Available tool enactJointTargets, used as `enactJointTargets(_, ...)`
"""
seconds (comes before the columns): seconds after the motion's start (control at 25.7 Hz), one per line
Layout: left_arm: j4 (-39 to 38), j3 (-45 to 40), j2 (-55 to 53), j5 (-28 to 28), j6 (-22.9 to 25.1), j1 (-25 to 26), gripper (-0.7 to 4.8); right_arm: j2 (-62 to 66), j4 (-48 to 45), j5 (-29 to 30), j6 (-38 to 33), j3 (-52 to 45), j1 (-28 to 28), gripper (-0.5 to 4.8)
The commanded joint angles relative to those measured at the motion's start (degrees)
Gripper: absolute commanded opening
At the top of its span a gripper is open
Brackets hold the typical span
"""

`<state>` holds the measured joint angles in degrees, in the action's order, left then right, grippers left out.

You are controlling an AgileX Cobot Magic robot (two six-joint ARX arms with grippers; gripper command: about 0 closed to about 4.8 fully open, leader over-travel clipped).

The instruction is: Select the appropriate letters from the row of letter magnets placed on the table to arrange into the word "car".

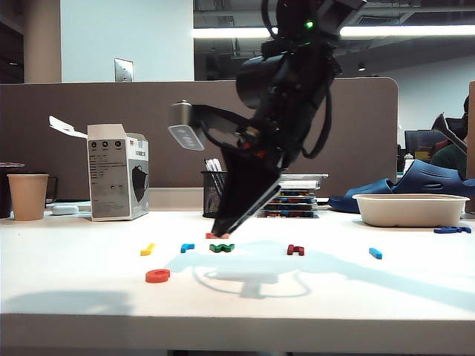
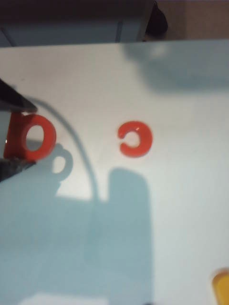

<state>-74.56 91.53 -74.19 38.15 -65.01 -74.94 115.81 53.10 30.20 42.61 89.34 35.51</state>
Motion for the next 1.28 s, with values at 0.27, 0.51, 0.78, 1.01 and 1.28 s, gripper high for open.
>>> enactJointTargets(0.27, 0.07, 0.24, 0.13, 0.44, 0.04, 0.02, -0.05, 0.66, -2.91, -0.28, -2.60, -1.05, 1.14, 0.71)
enactJointTargets(0.51, 0.09, 0.24, 0.13, 0.44, 0.07, 0.02, -0.05, 1.55, -3.65, -0.26, -2.58, -2.91, 1.33, 0.71)
enactJointTargets(0.78, 0.11, 0.24, 0.13, 0.44, 0.07, 0.02, -0.05, 1.88, -7.19, -0.72, -5.03, -3.21, 1.36, 0.71)
enactJointTargets(1.01, 0.09, 0.24, 0.13, 0.44, 0.07, 0.02, -0.05, 2.51, -7.08, -3.26, -5.55, -4.04, 2.75, 0.71)
enactJointTargets(1.28, 0.11, 0.24, 0.13, 0.44, 0.07, 0.02, -0.05, 2.73, -6.29, -3.52, -5.57, -4.22, 2.71, 0.71)
